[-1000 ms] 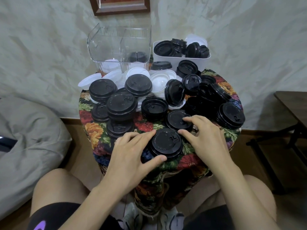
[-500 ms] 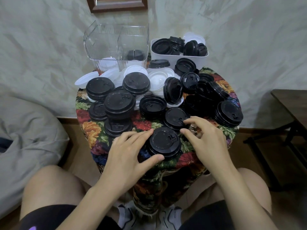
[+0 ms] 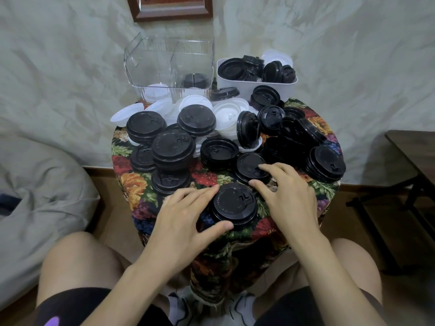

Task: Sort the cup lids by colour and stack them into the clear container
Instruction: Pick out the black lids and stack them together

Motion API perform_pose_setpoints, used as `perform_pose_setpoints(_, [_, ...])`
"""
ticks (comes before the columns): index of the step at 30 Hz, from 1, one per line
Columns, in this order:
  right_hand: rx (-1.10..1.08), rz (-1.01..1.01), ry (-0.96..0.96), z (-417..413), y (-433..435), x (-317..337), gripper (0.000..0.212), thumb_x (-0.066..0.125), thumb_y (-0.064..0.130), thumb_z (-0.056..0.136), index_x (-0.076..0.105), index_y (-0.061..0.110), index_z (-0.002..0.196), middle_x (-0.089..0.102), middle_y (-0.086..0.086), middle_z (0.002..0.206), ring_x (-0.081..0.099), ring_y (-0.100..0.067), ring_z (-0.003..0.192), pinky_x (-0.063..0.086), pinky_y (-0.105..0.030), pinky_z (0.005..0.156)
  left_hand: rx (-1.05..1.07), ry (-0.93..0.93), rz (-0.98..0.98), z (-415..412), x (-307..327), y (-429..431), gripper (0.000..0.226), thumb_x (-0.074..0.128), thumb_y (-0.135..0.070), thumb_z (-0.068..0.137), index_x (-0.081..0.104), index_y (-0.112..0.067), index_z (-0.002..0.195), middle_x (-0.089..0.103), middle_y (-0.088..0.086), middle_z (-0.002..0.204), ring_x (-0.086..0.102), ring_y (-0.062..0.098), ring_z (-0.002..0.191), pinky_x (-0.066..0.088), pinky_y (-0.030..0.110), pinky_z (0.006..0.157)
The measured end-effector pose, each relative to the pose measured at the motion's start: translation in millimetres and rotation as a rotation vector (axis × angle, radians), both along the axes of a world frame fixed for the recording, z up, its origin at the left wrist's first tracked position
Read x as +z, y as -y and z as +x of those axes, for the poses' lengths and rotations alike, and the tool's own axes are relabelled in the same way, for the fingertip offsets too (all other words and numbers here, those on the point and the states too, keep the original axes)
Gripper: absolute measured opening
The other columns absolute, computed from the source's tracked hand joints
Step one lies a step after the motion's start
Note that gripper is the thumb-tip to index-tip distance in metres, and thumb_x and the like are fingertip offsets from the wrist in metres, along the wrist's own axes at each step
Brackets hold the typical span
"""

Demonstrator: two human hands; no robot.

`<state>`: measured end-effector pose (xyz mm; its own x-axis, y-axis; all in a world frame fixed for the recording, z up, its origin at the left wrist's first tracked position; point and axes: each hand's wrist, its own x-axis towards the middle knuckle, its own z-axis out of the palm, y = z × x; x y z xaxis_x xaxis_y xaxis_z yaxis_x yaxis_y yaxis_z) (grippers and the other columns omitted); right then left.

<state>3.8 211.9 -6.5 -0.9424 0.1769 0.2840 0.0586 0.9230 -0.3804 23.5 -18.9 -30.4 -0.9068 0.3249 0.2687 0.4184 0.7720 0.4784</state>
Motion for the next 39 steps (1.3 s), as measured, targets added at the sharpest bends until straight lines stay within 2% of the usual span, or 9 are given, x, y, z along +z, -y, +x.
perform_pose_setpoints(4, [0.037, -0.12, -0.035, 6, -6, 3, 0.038, 0.069, 0.053, 0.092, 0.068, 0.034, 0.125, 0.06, 0.009, 0.145, 0.071, -0.015, 0.098, 0.055, -0.039, 0.085, 0.002, -0.001, 0.002, 1, 0, 0, 0.085, 0.038, -0.087, 0.087, 0.044, -0.034, 0.154, 0.054, -0.022, 0.145, 0.041, 0.004, 0.135, 0.033, 0.034, 0.112])
perform_pose_setpoints(7, [0.05, -0.245, -0.055, 13, -12, 5, 0.036, 0.071, 0.05, 0.091, 0.07, 0.035, 0.123, 0.06, 0.011, 0.144, 0.067, -0.014, 0.109, 0.052, -0.034, 0.09, 0.006, -0.005, 0.005, 1, 0, 0, 0.086, 0.037, -0.088, 0.087, 0.044, -0.035, 0.154, 0.054, -0.022, 0.145, 0.039, 0.003, 0.135, 0.033, 0.033, 0.112])
perform_pose_setpoints(10, [0.086, -0.391, -0.048, 24, -16, 12, 0.031, 0.072, 0.05, 0.089, 0.069, 0.04, 0.118, 0.063, 0.023, 0.133, 0.064, -0.004, 0.08, 0.047, -0.019, 0.075, 0.011, -0.01, 0.004, 1, 0, -1, 0.087, 0.037, -0.088, 0.086, 0.044, -0.034, 0.154, 0.055, -0.022, 0.143, 0.041, 0.004, 0.134, 0.035, 0.035, 0.111])
perform_pose_setpoints(12, [0.142, -0.433, -0.024, 33, -15, 17, 0.03, 0.074, 0.049, 0.087, 0.068, 0.043, 0.115, 0.064, 0.027, 0.124, 0.061, -0.005, 0.071, 0.044, -0.018, 0.067, 0.022, -0.015, 0.01, 0, 0, -3, 0.086, 0.038, -0.088, 0.086, 0.047, -0.034, 0.152, 0.058, -0.021, 0.141, 0.043, 0.007, 0.132, 0.037, 0.038, 0.109])
perform_pose_setpoints(19, [0.241, -0.327, 0.116, 50, -2, 18, 0.049, 0.069, 0.058, 0.086, 0.057, 0.051, 0.133, 0.043, 0.032, 0.123, 0.062, -0.001, 0.08, 0.044, -0.018, 0.071, 0.121, -0.068, 0.002, 1, -1, -19, 0.085, 0.043, -0.09, 0.081, 0.058, -0.03, 0.139, 0.064, -0.018, 0.13, 0.051, 0.011, 0.122, 0.038, 0.037, 0.102])
perform_pose_setpoints(26, [0.247, -0.344, 0.151, 51, 0, 16, 0.048, 0.066, 0.062, 0.084, 0.058, 0.05, 0.13, 0.04, 0.036, 0.146, 0.063, -0.005, 0.067, 0.045, -0.025, 0.075, 0.016, -0.058, 0.034, 3, -1, -4, 0.068, 0.044, -0.07, 0.096, 0.047, -0.033, 0.152, 0.048, -0.025, 0.149, 0.042, 0.004, 0.135, 0.033, 0.035, 0.11])
perform_pose_setpoints(30, [0.257, -0.341, 0.12, 52, 2, 16, 0.048, 0.069, 0.059, 0.086, 0.058, 0.048, 0.131, 0.045, 0.039, 0.134, 0.063, -0.005, 0.073, 0.047, -0.027, 0.077, 0.074, -0.074, 0.047, 4, -3, -11, 0.067, 0.048, -0.071, 0.091, 0.055, -0.032, 0.145, 0.058, -0.024, 0.138, 0.046, 0.005, 0.13, 0.031, 0.03, 0.106])
perform_pose_setpoints(35, [0.264, -0.316, 0.148, 52, 4, 17, 0.052, 0.067, 0.063, 0.086, 0.057, 0.05, 0.135, 0.038, 0.034, 0.14, 0.063, 0.0, 0.08, 0.048, -0.031, 0.084, 0.145, -0.115, 0.06, 6, -5, -23, 0.066, 0.054, -0.076, 0.082, 0.065, -0.026, 0.124, 0.067, -0.016, 0.12, 0.056, 0.011, 0.118, 0.029, 0.024, 0.099])
perform_pose_setpoints(39, [0.268, -0.291, 0.143, 50, 3, 15, 0.052, 0.067, 0.064, 0.086, 0.056, 0.051, 0.135, 0.037, 0.034, 0.137, 0.062, 0.001, 0.083, 0.046, -0.027, 0.079, 0.113, -0.056, 0.107, 2, -4, -17, 0.071, 0.055, -0.078, 0.083, 0.057, -0.034, 0.139, 0.063, -0.024, 0.122, 0.051, 0.005, 0.122, 0.032, 0.029, 0.1])
